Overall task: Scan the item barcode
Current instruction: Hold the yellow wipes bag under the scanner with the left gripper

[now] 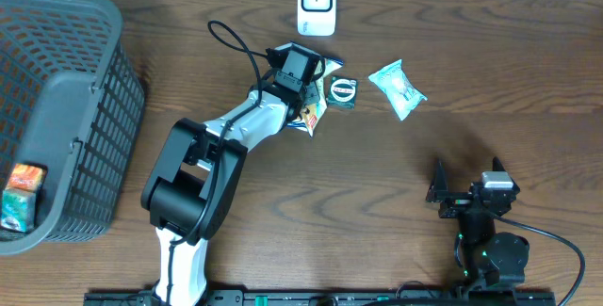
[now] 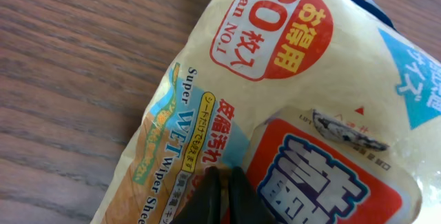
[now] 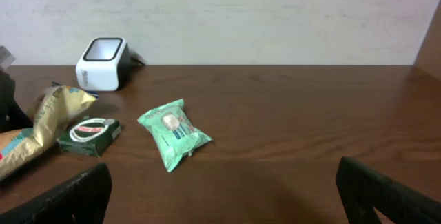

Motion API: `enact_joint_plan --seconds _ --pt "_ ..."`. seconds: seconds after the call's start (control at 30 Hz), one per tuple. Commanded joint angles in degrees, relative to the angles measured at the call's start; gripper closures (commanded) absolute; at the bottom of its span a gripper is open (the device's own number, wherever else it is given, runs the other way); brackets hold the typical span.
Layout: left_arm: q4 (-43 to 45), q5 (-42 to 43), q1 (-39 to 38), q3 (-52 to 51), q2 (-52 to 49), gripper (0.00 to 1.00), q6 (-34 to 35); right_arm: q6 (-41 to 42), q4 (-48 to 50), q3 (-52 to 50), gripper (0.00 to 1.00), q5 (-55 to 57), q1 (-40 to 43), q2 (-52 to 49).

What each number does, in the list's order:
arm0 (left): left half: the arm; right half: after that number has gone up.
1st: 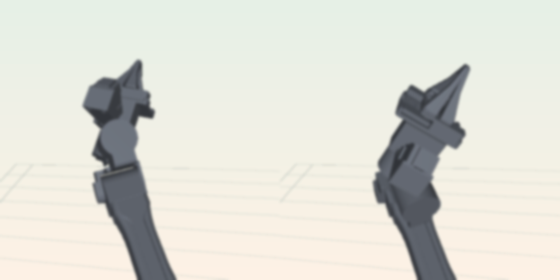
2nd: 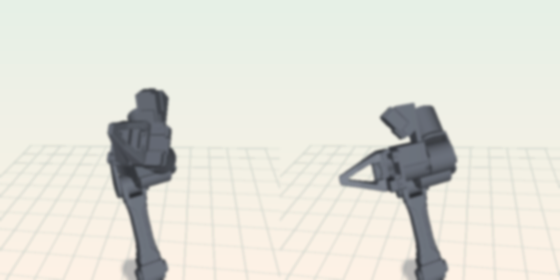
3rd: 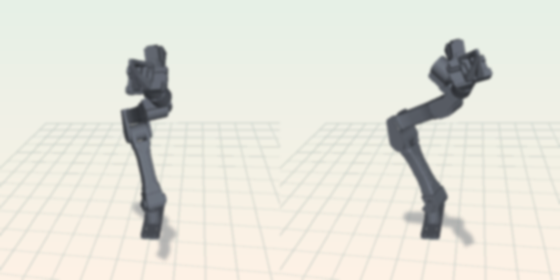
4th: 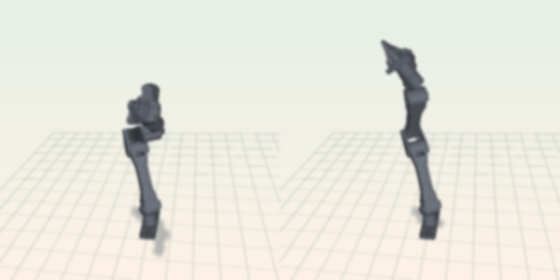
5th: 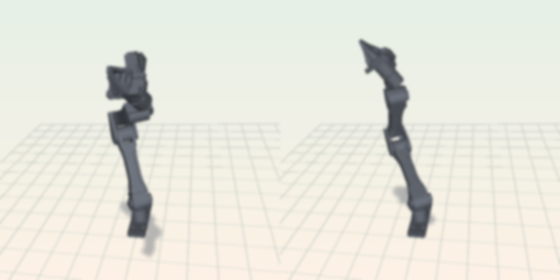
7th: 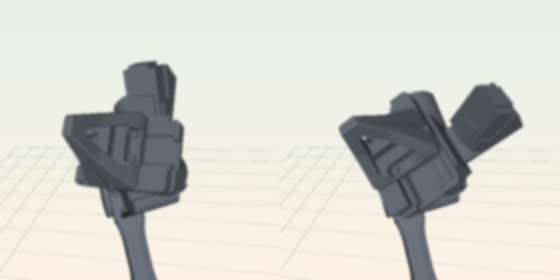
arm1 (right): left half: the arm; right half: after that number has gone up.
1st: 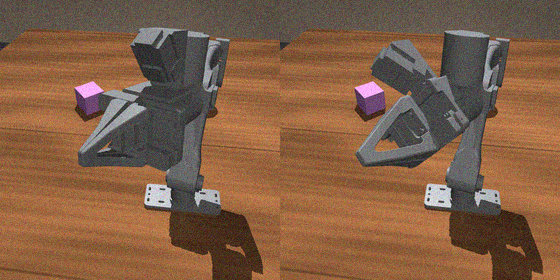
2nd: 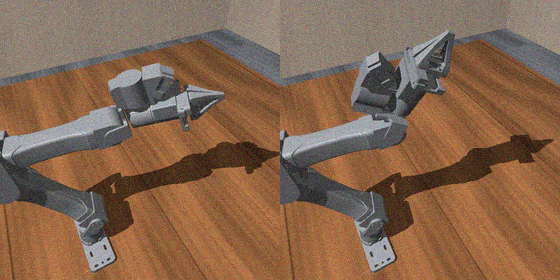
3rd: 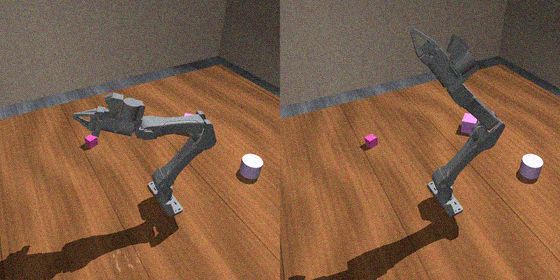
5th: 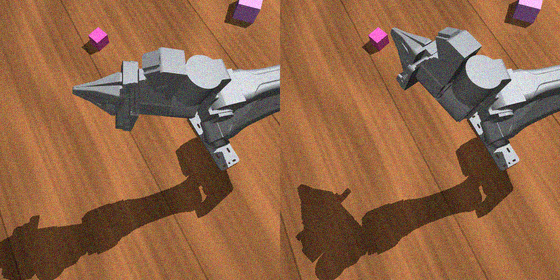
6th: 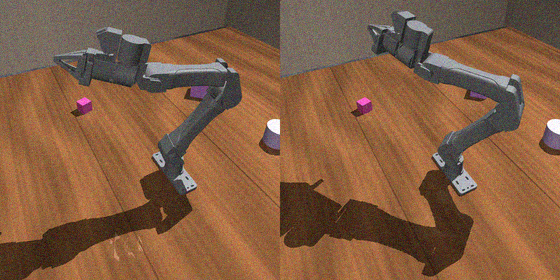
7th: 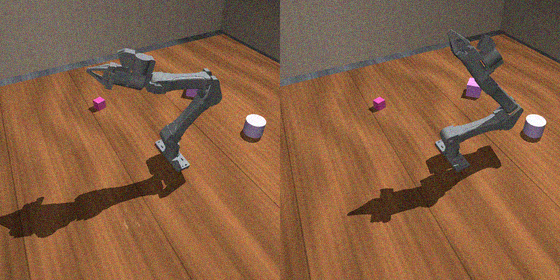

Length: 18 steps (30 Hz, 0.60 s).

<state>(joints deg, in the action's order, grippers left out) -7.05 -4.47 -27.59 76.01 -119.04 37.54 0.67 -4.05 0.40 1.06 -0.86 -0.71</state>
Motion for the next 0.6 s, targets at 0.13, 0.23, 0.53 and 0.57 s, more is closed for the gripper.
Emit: enact_joint_plan --seconds 0.13,0.23,0.53,0.57 --pt "-0.09 -1.60 0.15 0.42 11.74 0.93 -3.45 0.59 -0.24 -0.09 0.01 -0.13 0.46 0.07" --pt "-0.07 -2.64 0.15 0.42 15.02 0.92 -3.43 0.59 -0.24 -0.09 0.01 -0.13 0.46 0.09" --pt "2.97 -2.64 0.15 0.39 10.56 0.92 -2.38 0.59 -0.24 -0.09 0.01 -0.13 0.46 0.07" --pt "4.15 -2.62 0.15 0.39 9.55 0.92 -2.34 0.59 -0.24 -0.09 0.01 -0.13 0.46 0.07"
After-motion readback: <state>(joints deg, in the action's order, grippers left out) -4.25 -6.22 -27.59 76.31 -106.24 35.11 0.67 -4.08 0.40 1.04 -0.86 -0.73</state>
